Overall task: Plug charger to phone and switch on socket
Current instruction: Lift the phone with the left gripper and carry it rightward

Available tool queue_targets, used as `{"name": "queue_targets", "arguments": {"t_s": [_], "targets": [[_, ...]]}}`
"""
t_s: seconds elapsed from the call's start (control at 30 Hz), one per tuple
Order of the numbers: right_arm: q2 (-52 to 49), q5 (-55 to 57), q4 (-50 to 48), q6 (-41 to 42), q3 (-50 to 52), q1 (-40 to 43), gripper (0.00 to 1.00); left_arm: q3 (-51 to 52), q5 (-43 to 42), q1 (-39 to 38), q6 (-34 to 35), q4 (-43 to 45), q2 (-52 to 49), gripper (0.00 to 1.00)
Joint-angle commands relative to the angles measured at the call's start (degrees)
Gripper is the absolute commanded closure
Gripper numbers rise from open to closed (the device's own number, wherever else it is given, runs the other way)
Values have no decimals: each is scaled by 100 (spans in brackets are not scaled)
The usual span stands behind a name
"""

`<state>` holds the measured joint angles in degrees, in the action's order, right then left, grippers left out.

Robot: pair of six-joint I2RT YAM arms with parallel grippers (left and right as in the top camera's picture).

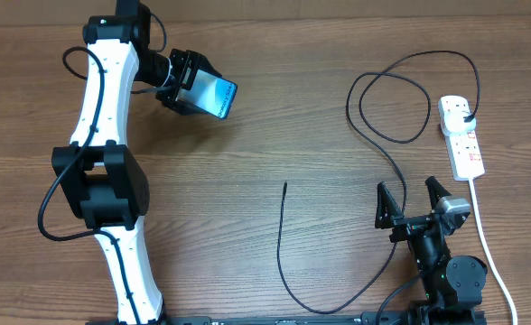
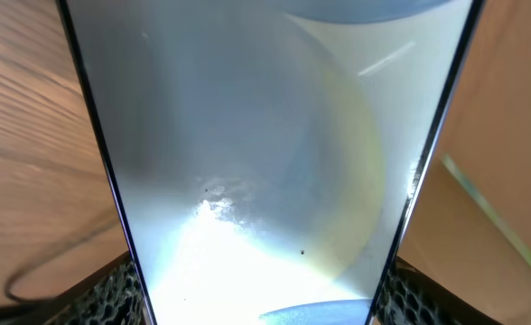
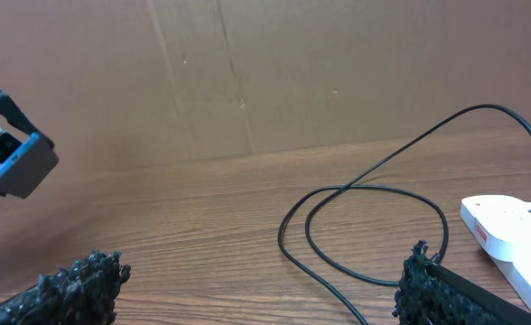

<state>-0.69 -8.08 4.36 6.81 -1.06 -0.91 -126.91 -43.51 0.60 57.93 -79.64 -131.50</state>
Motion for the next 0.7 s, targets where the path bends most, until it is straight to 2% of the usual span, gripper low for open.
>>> {"name": "queue_targets", "arguments": {"t_s": [0.0,0.33,0.67], "targets": [[52,55,-17,-26,61,-37,0,-184,-1333,-197,-186,-9,37,96],[52,55,-17,-26,61,-37,0,-184,-2354,-590,-186,-9,37,96],[52,55,-17,-26,61,-37,0,-184,-3414,-629,-409,-9,37,96]]}}
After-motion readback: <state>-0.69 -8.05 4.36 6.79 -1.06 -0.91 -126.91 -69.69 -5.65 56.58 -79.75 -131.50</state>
